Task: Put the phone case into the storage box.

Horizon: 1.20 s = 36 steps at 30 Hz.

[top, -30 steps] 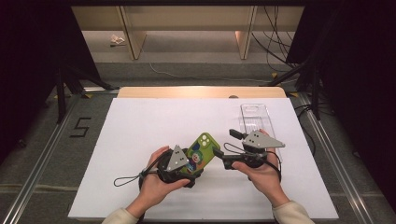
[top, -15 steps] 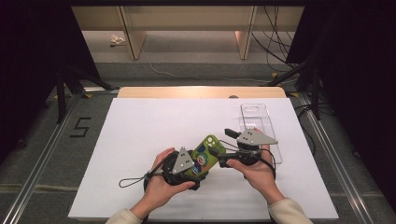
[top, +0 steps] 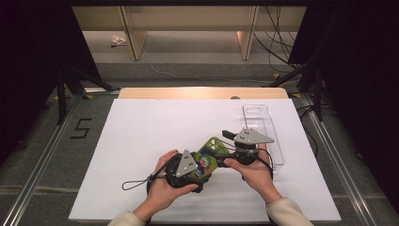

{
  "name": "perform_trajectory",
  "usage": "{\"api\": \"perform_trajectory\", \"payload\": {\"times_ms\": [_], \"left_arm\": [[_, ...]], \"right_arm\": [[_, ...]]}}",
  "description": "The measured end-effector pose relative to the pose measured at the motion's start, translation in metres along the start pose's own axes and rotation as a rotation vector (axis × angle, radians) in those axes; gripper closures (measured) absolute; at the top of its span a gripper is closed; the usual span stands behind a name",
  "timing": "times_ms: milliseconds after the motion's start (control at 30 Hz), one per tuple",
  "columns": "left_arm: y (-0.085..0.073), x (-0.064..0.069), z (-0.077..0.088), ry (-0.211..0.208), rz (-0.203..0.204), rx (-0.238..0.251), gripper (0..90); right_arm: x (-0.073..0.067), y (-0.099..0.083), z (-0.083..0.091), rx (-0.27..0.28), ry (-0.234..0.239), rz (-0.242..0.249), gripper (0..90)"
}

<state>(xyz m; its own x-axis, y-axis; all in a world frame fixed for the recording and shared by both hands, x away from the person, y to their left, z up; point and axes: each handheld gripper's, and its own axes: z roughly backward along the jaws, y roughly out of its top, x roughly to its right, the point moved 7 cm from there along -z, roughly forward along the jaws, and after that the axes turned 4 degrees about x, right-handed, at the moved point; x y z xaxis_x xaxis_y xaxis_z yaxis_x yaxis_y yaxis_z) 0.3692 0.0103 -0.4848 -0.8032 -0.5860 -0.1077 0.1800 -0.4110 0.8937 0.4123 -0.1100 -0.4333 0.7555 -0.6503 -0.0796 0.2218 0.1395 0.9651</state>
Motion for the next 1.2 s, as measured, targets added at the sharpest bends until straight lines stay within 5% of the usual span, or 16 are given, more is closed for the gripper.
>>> {"api": "perform_trajectory", "payload": {"times_ms": [1200], "left_arm": [[0.0017,0.0014,-0.0024,0.005,-0.004,0.01,16.2]], "right_arm": [[0.001,-0.0044,-0.0101,-0.033,-0.026,-0.047,43.6]]}}
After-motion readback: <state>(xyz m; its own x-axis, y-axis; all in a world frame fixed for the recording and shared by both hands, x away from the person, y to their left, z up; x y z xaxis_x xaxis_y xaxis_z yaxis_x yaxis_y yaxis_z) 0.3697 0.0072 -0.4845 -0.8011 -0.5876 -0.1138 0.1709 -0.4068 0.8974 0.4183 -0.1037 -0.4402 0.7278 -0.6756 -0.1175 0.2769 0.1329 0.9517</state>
